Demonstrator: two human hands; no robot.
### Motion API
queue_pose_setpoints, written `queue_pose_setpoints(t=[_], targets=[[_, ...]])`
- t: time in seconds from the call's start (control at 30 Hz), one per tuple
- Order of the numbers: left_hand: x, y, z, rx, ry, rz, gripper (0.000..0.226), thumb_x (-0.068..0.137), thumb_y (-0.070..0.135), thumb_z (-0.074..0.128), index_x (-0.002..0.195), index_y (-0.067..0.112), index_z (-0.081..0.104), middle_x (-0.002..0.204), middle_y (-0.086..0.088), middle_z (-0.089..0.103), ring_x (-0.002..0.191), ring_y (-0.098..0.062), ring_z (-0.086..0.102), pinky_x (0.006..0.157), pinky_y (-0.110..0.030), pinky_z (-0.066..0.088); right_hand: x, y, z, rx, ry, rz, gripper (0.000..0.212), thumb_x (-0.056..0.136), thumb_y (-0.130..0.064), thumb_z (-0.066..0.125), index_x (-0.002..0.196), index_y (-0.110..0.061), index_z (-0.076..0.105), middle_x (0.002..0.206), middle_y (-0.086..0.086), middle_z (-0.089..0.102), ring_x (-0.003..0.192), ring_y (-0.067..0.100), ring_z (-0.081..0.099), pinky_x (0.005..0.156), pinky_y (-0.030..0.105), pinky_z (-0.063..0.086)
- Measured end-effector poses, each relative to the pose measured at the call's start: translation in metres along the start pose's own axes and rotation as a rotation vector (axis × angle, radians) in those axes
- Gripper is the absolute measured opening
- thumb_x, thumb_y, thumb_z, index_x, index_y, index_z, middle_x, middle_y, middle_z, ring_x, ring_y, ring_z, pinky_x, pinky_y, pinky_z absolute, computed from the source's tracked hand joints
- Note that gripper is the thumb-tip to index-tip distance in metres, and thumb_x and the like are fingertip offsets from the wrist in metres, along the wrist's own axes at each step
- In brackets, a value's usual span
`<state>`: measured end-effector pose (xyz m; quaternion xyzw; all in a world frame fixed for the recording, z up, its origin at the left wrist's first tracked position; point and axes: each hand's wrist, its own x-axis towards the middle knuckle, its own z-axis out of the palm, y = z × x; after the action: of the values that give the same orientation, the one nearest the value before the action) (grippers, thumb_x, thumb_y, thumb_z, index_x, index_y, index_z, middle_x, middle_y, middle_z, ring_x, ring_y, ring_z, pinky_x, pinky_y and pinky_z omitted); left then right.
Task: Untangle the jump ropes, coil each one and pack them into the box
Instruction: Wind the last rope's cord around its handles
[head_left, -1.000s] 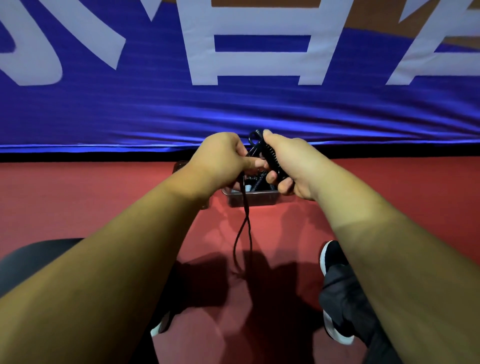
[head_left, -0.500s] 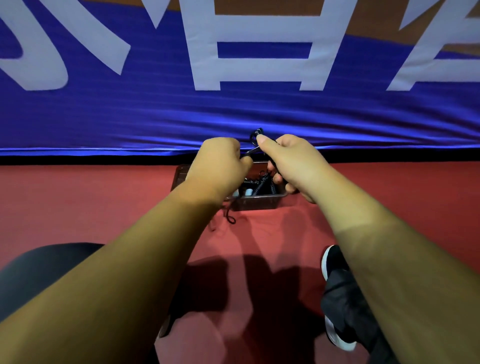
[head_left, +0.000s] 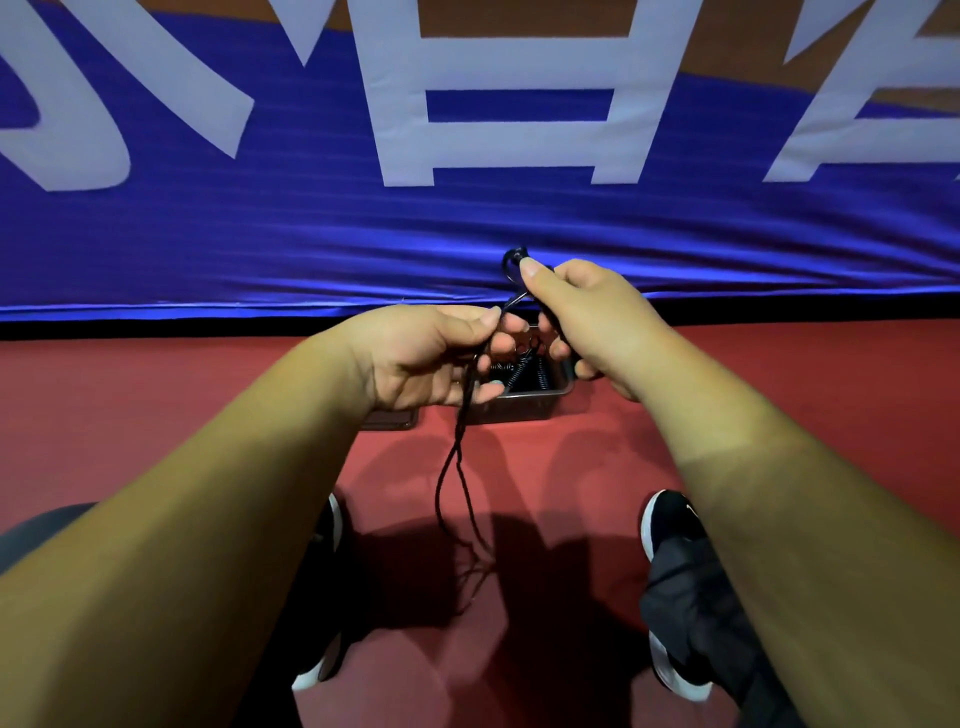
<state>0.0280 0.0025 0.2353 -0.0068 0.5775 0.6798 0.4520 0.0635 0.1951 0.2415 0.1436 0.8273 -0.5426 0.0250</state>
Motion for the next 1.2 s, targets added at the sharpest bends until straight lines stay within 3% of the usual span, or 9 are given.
queue_pose_setpoints(t=[0.13,0.23,0.37,0.47,0.67,0.93,1.03,1.13,1.2], targets=[[0.000,-0.001,0.004,0.088,0.050,0.106,0.019,0.079,0.019,0.077,0.097,0.015,0.074,0.084,0.001,0.073,0.076,-0.011,0.069,0.081,-0.034,0.061,-0.001,-0.003,-0.002,0.082,-0.046,0.072,0.044,0.097,-0.065,0.062,0.100,-0.021,0.067,0.081,-0.003,0.065,0.052,0.014,0.053,0.043,0.023,0.032],[-0.001,-0.004,0.005,0.474,0.224,0.208,0.018,0.080,0.017,0.088,0.085,0.012,0.071,0.073,-0.004,0.070,0.060,-0.013,0.062,0.058,-0.025,0.051,-0.002,-0.005,-0.002,0.098,-0.088,0.093,0.032,0.095,-0.055,0.066,0.098,-0.023,0.067,0.080,-0.001,0.065,0.053,0.016,0.052,0.044,0.022,0.030],[0.006,-0.013,0.009,0.733,0.380,0.270,0.040,0.088,0.026,0.084,0.094,-0.005,0.060,0.072,-0.010,0.071,0.058,-0.021,0.071,0.055,-0.033,0.061,-0.002,-0.003,0.003,0.082,-0.133,0.104,0.028,0.093,-0.049,0.068,0.095,-0.022,0.064,0.074,-0.001,0.065,0.049,0.016,0.048,0.044,0.021,0.028],[0.012,-0.021,0.010,0.605,0.293,0.216,0.037,0.102,0.040,0.066,0.098,0.004,0.069,0.072,-0.011,0.064,0.067,-0.032,0.065,0.078,-0.060,0.063,0.000,-0.004,0.001,0.195,-0.167,0.157,0.028,0.094,-0.048,0.067,0.098,-0.020,0.063,0.077,0.001,0.064,0.049,0.014,0.044,0.045,0.020,0.022],[0.003,0.003,0.009,-0.005,0.054,0.299,0.043,0.110,0.041,0.044,0.102,0.007,0.069,0.071,0.003,0.042,0.063,-0.012,0.038,0.069,-0.032,0.047,0.005,-0.006,-0.011,0.382,-0.174,0.246,0.036,0.094,-0.052,0.064,0.102,-0.017,0.064,0.078,0.004,0.059,0.050,0.014,0.038,0.045,0.021,0.015],[-0.014,0.002,0.005,0.093,-0.292,0.343,0.018,0.108,0.011,0.043,0.112,0.006,0.060,0.103,-0.005,0.065,0.097,-0.021,0.060,0.092,-0.034,0.053,0.009,-0.007,-0.013,0.456,-0.234,0.260,0.044,0.093,-0.059,0.060,0.100,-0.015,0.064,0.077,0.002,0.055,0.047,0.011,0.035,0.037,0.019,0.024],[-0.016,0.000,0.029,0.230,-0.070,0.371,0.006,0.099,0.012,0.059,0.094,0.011,0.060,0.086,-0.003,0.068,0.086,-0.023,0.067,0.074,-0.027,0.056,0.007,-0.005,-0.002,0.500,-0.162,0.295,0.040,0.096,-0.053,0.060,0.094,-0.014,0.066,0.073,0.003,0.059,0.046,0.014,0.045,0.047,0.027,0.049],[-0.011,-0.010,0.046,0.879,0.282,0.475,0.044,0.079,0.041,0.088,0.093,0.023,0.050,0.090,0.014,0.071,0.079,0.000,0.066,0.068,-0.018,0.050,0.011,0.002,0.005,0.563,-0.143,0.318,0.037,0.100,-0.049,0.056,0.094,-0.013,0.063,0.069,0.004,0.060,0.048,0.018,0.054,0.048,0.026,0.048],[-0.007,-0.018,0.051,1.041,0.422,0.533,0.064,0.063,0.053,0.096,0.093,0.031,0.044,0.095,0.016,0.066,0.079,0.006,0.062,0.066,-0.016,0.045,0.014,0.007,0.010,0.604,-0.130,0.330,0.036,0.099,-0.047,0.057,0.096,-0.012,0.065,0.072,0.004,0.063,0.056,0.021,0.060,0.053,0.029,0.049]])
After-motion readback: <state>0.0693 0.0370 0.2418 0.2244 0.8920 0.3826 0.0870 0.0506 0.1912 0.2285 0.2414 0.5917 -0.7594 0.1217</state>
